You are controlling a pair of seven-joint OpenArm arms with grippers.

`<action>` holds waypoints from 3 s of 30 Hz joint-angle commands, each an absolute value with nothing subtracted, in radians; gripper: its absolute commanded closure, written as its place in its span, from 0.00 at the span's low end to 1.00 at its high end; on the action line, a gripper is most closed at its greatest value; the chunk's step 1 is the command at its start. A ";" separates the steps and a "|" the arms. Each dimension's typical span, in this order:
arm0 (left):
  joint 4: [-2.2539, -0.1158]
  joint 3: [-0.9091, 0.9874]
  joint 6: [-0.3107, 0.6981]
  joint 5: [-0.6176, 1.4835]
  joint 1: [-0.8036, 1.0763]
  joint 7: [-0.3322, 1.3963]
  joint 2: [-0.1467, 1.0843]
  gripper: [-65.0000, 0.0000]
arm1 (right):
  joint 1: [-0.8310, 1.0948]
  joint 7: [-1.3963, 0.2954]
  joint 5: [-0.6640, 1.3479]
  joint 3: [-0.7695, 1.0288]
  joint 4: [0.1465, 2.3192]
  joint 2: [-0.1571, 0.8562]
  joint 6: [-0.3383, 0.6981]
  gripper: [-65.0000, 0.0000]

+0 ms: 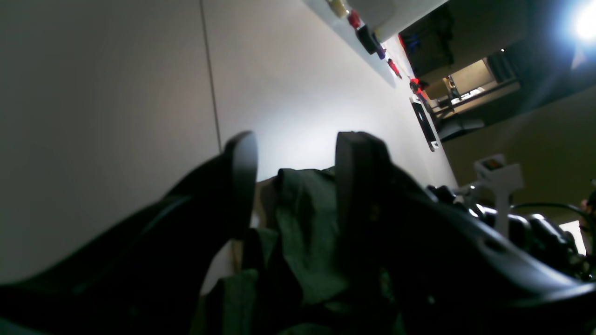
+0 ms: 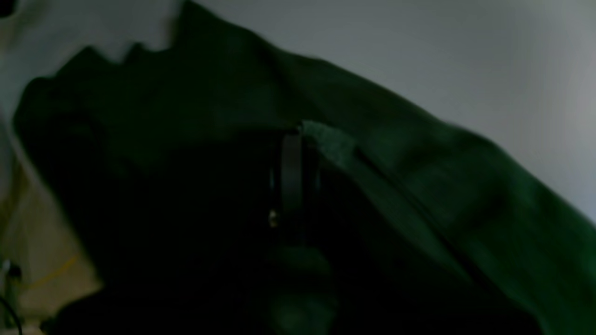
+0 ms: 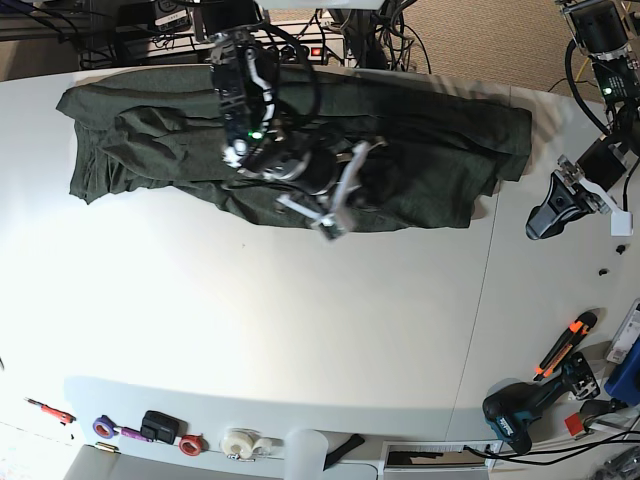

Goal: Layout the t-shirt on the table in an organized manner, then fold the t-shirt properly
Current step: 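Drag the held fabric with the right gripper across the shirt toward the left gripper, then release the fabric and swing the right gripper back to the shirt's end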

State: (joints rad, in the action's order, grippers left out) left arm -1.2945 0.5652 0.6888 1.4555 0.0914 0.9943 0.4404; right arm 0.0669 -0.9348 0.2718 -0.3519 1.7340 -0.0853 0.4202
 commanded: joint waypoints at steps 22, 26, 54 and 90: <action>-1.309 0.572 0.698 1.484 0.080 0.979 0.460 0.60 | -0.062 -0.857 0.278 -0.564 1.750 -0.142 0.498 1.00; -1.309 0.572 0.698 1.484 0.080 0.979 0.460 0.60 | -0.064 -0.859 0.374 -0.564 1.750 -0.142 0.621 1.00; -1.309 0.572 0.698 1.484 0.080 0.960 0.459 0.60 | -0.164 -0.671 0.453 -0.616 1.578 -0.142 0.698 1.00; -1.309 0.573 0.698 1.484 0.085 0.970 0.469 0.57 | -0.167 -0.693 0.169 -0.322 1.975 -0.141 0.646 0.78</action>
